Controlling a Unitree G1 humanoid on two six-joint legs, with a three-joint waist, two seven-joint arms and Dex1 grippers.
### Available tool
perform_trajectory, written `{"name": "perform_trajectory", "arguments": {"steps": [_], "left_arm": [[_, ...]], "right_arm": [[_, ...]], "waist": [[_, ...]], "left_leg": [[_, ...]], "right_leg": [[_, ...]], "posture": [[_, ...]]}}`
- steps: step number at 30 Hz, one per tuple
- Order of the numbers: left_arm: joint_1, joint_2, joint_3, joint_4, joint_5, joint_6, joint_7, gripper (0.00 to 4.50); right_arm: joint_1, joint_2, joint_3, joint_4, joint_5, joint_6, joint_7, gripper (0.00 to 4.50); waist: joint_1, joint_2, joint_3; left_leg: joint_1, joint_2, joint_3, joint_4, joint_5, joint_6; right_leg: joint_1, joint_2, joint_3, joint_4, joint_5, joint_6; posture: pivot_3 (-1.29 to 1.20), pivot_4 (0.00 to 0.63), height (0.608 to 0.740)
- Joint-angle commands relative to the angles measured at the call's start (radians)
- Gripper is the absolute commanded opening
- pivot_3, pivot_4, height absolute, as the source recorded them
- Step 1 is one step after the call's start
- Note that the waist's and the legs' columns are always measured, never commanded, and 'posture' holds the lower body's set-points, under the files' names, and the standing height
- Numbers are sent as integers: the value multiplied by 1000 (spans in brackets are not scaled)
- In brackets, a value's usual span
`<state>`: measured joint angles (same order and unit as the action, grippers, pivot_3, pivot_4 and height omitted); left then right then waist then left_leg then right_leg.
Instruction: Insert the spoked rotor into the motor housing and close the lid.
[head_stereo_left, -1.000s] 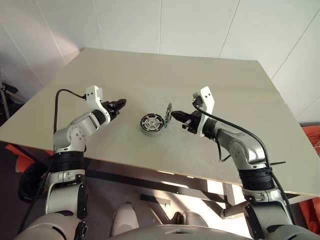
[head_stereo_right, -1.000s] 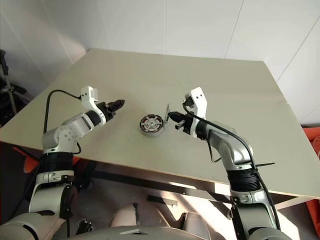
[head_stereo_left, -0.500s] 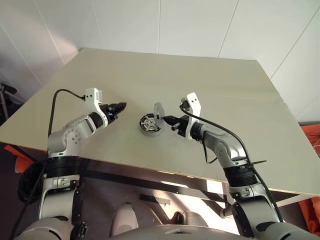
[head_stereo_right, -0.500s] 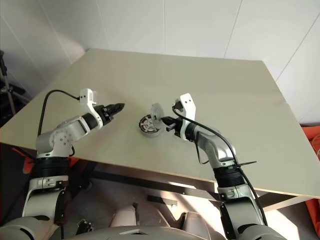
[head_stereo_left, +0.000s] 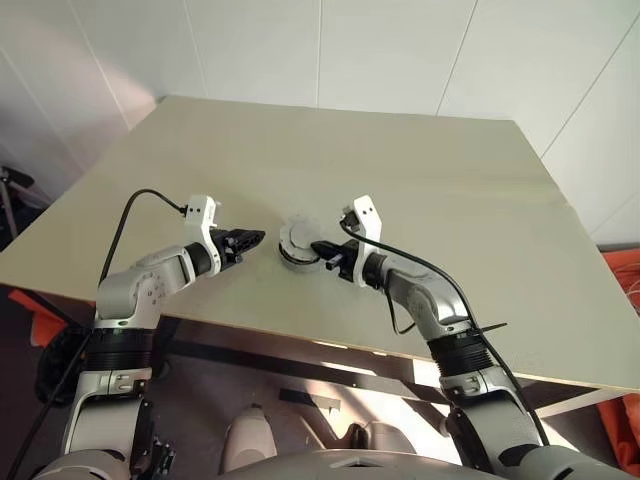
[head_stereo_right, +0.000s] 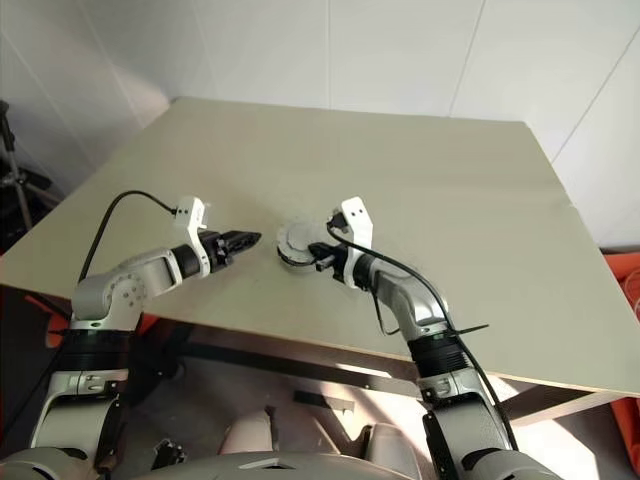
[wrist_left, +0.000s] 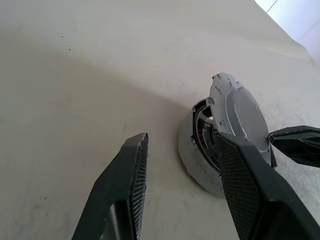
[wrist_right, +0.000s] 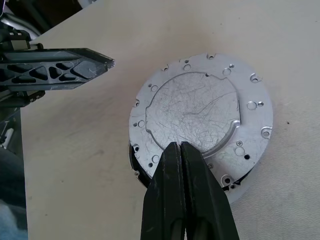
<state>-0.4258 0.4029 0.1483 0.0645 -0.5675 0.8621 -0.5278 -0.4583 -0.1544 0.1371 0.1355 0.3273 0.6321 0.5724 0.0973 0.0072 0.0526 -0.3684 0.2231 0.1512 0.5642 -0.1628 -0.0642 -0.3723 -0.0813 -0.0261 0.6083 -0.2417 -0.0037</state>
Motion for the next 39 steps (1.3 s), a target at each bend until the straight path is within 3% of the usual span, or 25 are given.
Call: {"name": "perform_trajectory", "arguments": {"steps": [1,22,34,39], "left_arm": [[-11,6,11,-29,2,-20,-4,2257],[-46,-9,18,41,32,-68,17,2257],[-59,-19,20,71,48,-96,23,2257],[-56,-15,23,64,48,-97,25,2294]], "right_arm": [[-31,4,-4,20,-11,-31,8,0],[30,-31,-16,51,-60,-48,-39,0],[-9,-46,-46,-88,-6,-62,2,0],[-11,-34,-9,-44,-41,-116,31,1226]], "waist": [[0,0,0],[0,0,0],[-2,0,0],[0,0,0]], "left_leg": [[0,0,0,0,0,0],[3,0,0,0,0,0],[0,0,0,0,0,0],[0,0,0,0,0,0]], "right_leg": [[0,0,0,0,0,0],[2,0,0,1,0,0],[0,1,0,0,0,0],[0,1,0,0,0,-1]], "posture": [[0,0,740],[0,0,740],[0,0,740],[0,0,740]]}}
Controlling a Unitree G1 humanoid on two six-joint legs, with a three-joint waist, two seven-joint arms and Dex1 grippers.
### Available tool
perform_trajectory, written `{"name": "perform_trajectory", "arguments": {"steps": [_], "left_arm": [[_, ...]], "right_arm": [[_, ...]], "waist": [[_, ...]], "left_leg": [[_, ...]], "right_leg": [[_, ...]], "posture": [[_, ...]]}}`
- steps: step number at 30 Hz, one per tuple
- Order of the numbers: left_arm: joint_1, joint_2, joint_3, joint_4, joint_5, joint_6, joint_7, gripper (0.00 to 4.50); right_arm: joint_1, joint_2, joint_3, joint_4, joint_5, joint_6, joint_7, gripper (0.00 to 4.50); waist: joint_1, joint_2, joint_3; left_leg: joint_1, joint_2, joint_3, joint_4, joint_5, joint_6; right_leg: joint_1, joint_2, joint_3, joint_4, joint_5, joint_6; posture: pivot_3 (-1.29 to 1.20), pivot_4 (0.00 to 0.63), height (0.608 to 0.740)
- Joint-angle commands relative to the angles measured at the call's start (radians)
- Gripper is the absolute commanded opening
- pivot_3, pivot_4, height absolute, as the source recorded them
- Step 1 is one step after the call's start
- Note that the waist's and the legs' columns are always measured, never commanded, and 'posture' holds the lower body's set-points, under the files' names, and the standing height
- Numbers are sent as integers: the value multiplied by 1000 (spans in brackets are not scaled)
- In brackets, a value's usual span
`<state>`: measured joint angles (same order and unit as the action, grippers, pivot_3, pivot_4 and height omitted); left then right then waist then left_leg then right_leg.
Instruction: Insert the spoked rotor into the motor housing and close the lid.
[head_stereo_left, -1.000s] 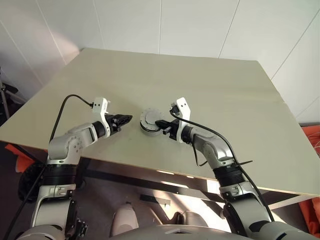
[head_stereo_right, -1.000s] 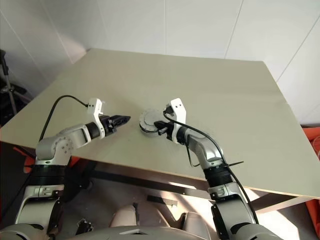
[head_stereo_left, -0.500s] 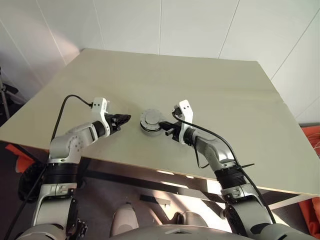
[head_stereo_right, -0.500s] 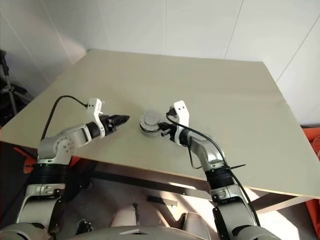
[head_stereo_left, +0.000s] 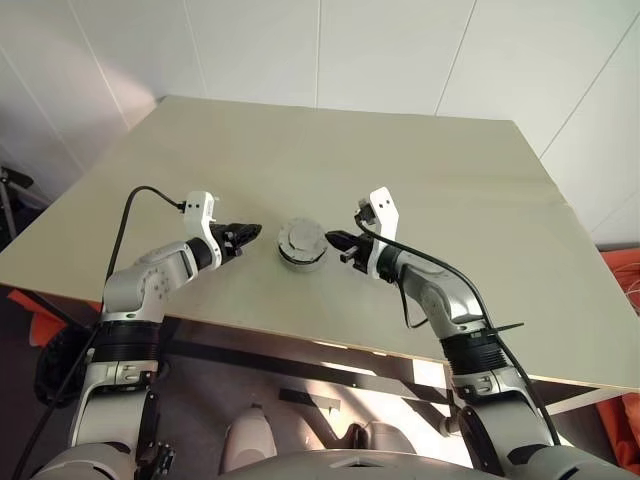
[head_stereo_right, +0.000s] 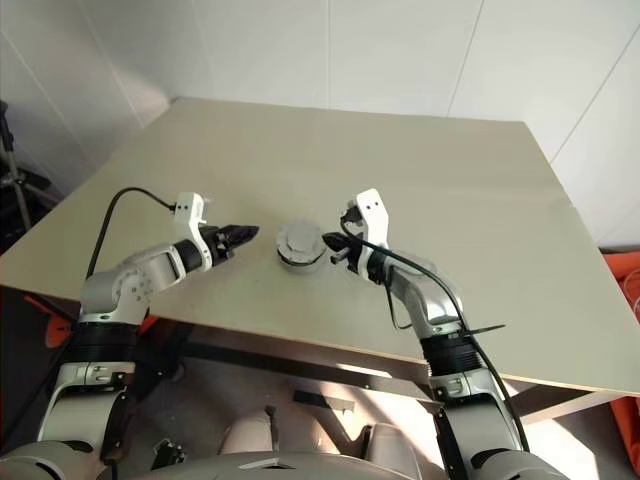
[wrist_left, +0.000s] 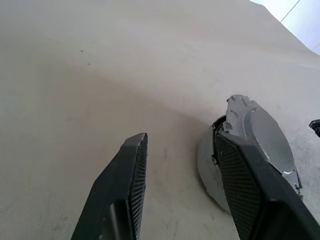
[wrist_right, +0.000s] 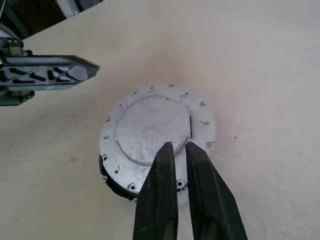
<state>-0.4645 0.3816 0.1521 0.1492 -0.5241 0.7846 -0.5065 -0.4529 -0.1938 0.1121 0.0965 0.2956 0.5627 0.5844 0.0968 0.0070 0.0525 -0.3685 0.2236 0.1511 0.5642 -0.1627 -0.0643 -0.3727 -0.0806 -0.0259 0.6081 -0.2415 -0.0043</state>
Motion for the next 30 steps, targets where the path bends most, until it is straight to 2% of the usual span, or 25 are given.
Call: {"name": "perform_trajectory", "arguments": {"steps": [1,6,10,20,30], "left_arm": [[-16,8,20,-22,5,-19,4,2294],[-6,15,25,-34,5,-15,8,2294],[-1,18,26,-44,3,-10,11,2294],[-1,26,23,-46,7,-4,13,2294],[14,39,30,-70,0,10,19,2294]], "right_arm": [[-18,7,20,8,-15,-58,23,1559],[-40,32,25,93,-51,-162,17,3271],[-61,56,22,141,-80,-250,8,4462],[-106,136,37,289,-121,-365,13,4462],[-120,159,31,359,-140,-404,9,4462]], "waist": [[0,0,0],[0,0,0],[-1,0,0],[-1,0,0],[-2,0,0]], "left_leg": [[0,0,0,0,0,0],[0,0,0,0,0,0],[0,0,0,0,0,0],[0,0,0,0,0,0],[0,0,0,0,0,0]], "right_leg": [[0,0,0,0,0,0],[0,0,0,0,0,0],[0,0,0,0,0,0],[0,0,0,0,0,0],[0,0,0,0,0,0]], "posture": [[0,0,740],[0,0,740],[0,0,740],[0,0,740],[0,0,740]]}}
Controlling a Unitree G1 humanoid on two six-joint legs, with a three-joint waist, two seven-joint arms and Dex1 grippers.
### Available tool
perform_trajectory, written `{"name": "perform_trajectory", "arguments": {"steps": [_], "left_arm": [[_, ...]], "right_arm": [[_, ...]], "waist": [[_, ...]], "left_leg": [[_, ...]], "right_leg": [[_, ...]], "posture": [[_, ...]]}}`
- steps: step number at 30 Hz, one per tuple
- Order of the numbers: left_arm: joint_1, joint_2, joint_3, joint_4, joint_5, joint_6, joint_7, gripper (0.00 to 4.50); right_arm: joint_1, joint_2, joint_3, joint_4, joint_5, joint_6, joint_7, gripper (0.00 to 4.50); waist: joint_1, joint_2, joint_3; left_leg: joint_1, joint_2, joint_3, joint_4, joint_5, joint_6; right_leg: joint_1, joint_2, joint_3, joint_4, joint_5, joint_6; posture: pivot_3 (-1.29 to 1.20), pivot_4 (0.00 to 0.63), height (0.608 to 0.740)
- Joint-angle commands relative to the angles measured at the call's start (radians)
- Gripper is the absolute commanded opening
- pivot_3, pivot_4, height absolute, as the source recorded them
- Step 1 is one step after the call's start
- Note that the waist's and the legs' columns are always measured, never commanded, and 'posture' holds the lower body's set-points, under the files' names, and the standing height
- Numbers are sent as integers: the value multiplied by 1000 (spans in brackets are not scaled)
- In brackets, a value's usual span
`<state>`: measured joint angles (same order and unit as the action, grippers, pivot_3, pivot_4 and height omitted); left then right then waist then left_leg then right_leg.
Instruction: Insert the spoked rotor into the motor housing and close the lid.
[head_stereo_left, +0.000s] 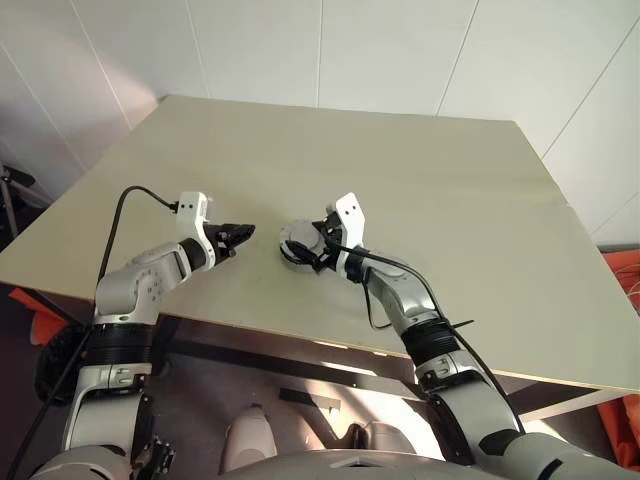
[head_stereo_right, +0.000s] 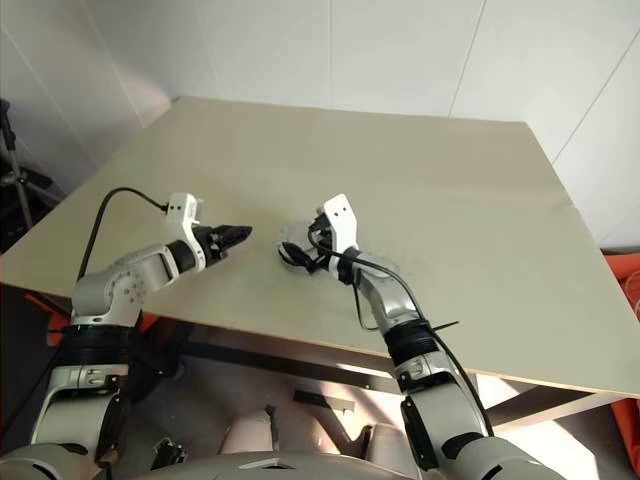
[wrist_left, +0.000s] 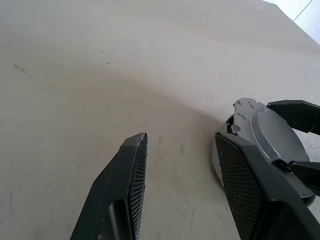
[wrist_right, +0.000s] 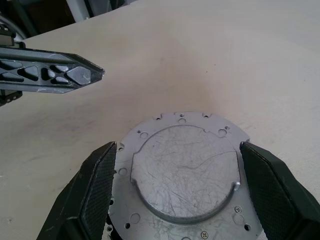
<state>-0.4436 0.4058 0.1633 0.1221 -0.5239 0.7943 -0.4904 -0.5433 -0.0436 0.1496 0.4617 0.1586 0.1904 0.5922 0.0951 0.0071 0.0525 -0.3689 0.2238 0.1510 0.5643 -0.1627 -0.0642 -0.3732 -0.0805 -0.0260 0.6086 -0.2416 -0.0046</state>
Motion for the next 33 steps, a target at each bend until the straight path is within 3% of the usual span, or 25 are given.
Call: {"name": "perform_trajectory", "arguments": {"steps": [1,10,15,33], "left_arm": [[-7,16,20,-45,-1,1,3,2294],[-5,25,24,-50,-1,5,8,2294],[-8,29,26,-45,0,2,10,2294],[-13,23,19,-35,-1,-5,7,2294]], "right_arm": [[-29,10,-5,-1,-6,-36,0,4462],[-30,18,-8,48,-27,-77,-17,4462],[-32,14,-13,62,-31,-90,-21,3087],[30,-39,-36,-126,64,50,84,3088]], "waist": [[0,0,0],[0,0,0],[-1,0,0],[1,0,0]], "left_leg": [[0,0,0,0,0,0],[0,0,0,0,0,0],[0,0,0,0,0,0],[-1,0,0,0,0,1]], "right_leg": [[0,0,0,0,0,0],[0,0,0,0,0,0],[0,0,0,0,0,0],[-1,0,0,0,0,0]], "posture": [[0,0,740],[0,0,740],[0,0,740],[0,0,740]]}}
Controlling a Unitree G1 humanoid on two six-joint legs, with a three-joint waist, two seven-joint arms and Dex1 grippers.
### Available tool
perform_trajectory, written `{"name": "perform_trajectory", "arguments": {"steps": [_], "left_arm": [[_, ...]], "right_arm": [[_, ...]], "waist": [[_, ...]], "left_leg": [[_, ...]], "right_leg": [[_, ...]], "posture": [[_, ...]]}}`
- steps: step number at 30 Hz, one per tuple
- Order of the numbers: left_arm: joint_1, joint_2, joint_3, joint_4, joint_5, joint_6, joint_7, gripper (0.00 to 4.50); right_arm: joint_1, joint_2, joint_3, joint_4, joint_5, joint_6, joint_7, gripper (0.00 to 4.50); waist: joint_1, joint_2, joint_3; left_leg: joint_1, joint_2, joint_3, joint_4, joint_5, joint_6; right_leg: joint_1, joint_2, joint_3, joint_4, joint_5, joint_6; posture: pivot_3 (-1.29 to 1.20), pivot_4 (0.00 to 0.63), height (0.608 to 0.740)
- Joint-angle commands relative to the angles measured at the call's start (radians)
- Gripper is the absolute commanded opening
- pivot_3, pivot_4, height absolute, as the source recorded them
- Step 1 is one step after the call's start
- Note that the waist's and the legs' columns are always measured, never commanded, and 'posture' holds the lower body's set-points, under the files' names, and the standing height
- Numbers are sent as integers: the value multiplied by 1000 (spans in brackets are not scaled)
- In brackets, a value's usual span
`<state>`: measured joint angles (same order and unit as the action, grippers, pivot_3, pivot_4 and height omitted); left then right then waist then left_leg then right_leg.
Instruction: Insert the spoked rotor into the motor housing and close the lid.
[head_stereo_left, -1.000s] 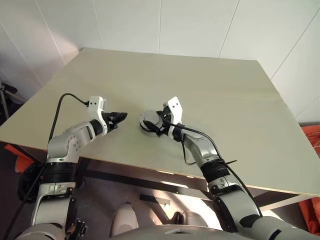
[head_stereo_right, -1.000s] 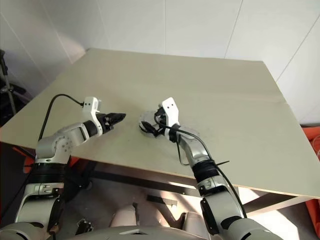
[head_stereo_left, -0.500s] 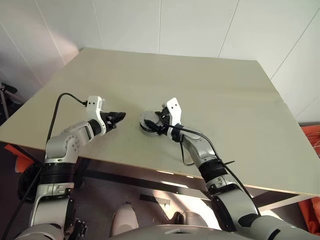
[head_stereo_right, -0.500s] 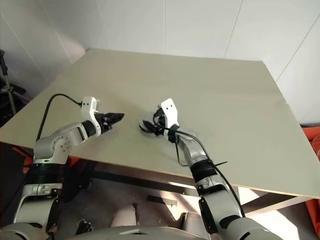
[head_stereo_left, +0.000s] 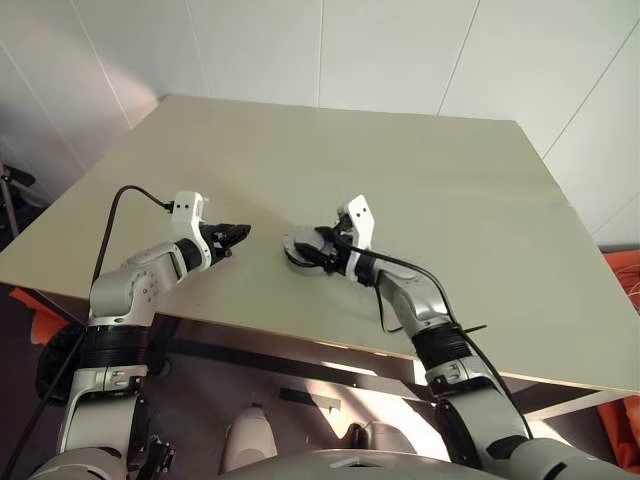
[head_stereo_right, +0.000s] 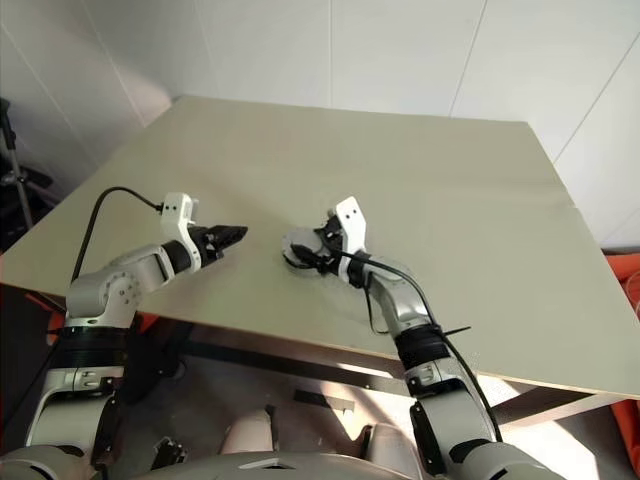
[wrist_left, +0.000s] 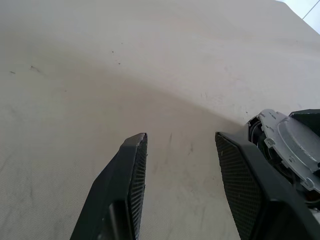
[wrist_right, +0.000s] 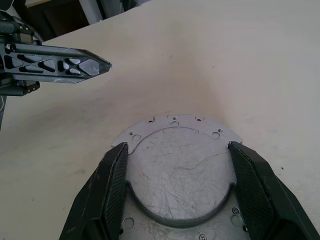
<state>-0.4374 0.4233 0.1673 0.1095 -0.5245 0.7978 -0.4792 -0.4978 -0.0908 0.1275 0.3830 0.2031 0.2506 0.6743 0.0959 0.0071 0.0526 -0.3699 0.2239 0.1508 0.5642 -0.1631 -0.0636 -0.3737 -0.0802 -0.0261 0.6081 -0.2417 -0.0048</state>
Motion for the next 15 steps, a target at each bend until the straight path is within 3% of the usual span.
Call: {"name": "perform_trajectory", "arguments": {"steps": [1,15], "left_arm": [[-19,5,14,-23,0,-9,-5,2294],[-13,9,23,-35,-3,-5,1,2294]], "right_arm": [[-16,11,-12,-41,16,-13,-3,3088],[-49,33,-9,120,-46,-135,-35,3088]], "waist": [[0,0,0],[-3,0,0]], "left_leg": [[0,0,0,0,0,0],[3,0,0,0,0,-1]], "right_leg": [[0,0,0,0,0,0],[1,0,0,2,1,-2]], "posture": [[0,0,740],[0,0,740]]}}
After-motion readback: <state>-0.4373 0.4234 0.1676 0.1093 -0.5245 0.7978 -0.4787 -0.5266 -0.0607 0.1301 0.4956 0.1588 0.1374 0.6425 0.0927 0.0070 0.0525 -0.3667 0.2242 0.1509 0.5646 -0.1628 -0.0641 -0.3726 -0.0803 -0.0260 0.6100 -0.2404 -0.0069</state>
